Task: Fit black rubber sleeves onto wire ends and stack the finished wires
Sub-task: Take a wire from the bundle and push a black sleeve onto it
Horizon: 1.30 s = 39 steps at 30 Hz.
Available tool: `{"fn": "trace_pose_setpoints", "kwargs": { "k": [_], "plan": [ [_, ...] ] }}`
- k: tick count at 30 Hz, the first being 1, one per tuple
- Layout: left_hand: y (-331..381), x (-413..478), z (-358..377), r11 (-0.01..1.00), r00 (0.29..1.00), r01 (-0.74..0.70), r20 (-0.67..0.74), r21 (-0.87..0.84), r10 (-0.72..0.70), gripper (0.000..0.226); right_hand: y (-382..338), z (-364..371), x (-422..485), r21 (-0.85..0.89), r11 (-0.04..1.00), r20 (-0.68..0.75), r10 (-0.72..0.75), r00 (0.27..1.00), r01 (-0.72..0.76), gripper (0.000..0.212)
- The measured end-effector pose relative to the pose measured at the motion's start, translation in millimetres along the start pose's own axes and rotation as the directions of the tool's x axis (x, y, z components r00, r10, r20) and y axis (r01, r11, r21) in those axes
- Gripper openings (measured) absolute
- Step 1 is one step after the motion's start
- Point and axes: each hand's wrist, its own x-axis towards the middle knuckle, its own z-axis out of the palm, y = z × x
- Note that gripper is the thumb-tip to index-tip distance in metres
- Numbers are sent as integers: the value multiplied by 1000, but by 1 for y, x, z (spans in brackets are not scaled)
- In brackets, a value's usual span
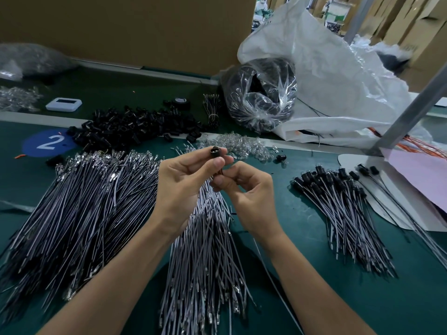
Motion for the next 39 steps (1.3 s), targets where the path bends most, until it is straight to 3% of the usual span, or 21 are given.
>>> {"fn": "trace_pose_setpoints", "kwargs": {
  "k": [11,20,25,30,33,34,36,39],
  "plan": [
    [1,-2,3,994,996,75,-40,-85,-78,14,2,4,-1,70,995,32,71,997,-73,15],
    [2,0,2,995,992,75,-96,-61,-80,13,0,7,-5,-30,998,4,52,999,-52,16],
    [5,2,-1,987,971,136,-184,-91,-151,17,-7,9,-1,-136,987,60,91,994,-82,12],
    [5,4,-5,985,963,125,-224,-122,-150,18,-12,10,1,-130,965,140,245,959,-227,15],
    [5,8,-12,962,936,163,-273,-221,-221,19,-18,4,6,-131,946,296,322,899,-296,15],
    [4,10,-15,953,921,179,-299,-245,-250,20,-17,-1,10,-174,938,325,342,882,-299,23],
    [3,12,-18,942,900,230,-315,-242,-301,23,-10,-16,25,-368,901,231,330,915,-232,27],
    [-1,11,-17,924,888,339,-265,-178,-377,33,12,-37,57,-710,682,-1,247,969,-174,20]
  ]
}}
